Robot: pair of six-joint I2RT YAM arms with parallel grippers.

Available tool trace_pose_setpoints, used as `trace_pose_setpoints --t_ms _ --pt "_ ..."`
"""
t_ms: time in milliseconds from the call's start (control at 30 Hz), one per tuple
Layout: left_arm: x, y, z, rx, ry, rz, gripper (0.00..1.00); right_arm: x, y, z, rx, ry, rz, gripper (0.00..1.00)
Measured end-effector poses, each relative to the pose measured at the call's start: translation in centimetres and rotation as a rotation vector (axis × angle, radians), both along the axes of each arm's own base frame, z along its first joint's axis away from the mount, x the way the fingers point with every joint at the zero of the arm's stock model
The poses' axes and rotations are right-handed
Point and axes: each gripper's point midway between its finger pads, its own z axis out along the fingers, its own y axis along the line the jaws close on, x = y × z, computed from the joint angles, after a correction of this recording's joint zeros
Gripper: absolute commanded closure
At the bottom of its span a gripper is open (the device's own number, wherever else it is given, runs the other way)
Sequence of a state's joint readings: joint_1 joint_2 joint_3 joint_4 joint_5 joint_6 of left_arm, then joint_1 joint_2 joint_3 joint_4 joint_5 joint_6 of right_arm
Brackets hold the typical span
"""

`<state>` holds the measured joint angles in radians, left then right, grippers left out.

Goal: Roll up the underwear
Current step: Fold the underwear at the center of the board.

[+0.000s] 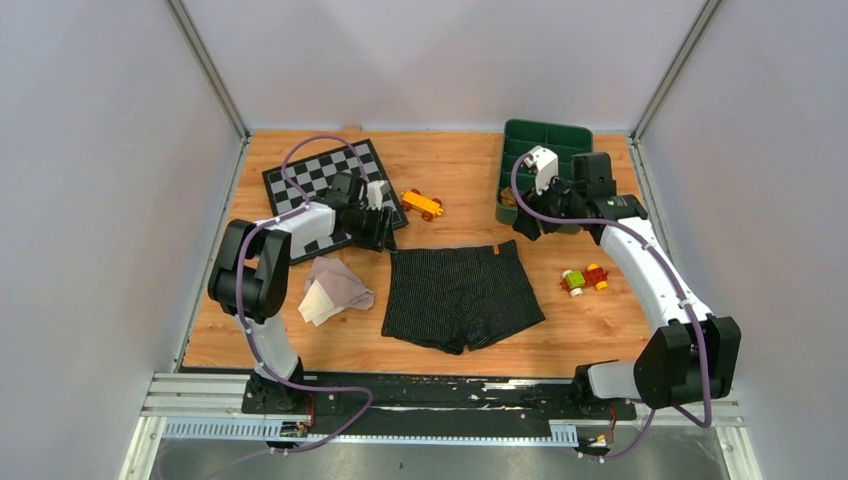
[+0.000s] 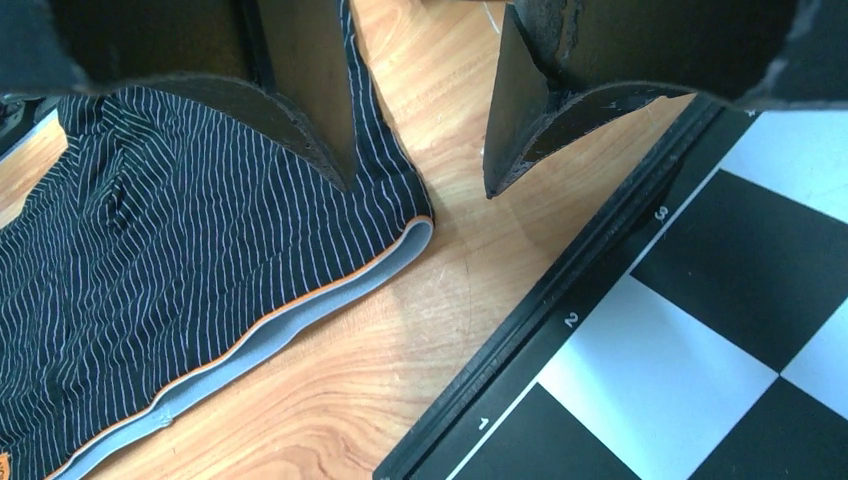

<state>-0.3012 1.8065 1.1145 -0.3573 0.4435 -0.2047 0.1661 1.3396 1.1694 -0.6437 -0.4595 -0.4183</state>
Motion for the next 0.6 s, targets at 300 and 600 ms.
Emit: trace_pose_setpoints --t_ms 300,600 --pt "0.8 -0.7 -1.1 -0.028 -0.012 -0.020 0.58 -1.2 0.1 -1.7 0.006 0.053 0.033 0.42" --pt "0.8 -1.2 -1.5 -0.041 -0.016 -0.043 0.83 -1.2 0.6 -2.9 0.005 0.084 0.082 0.47"
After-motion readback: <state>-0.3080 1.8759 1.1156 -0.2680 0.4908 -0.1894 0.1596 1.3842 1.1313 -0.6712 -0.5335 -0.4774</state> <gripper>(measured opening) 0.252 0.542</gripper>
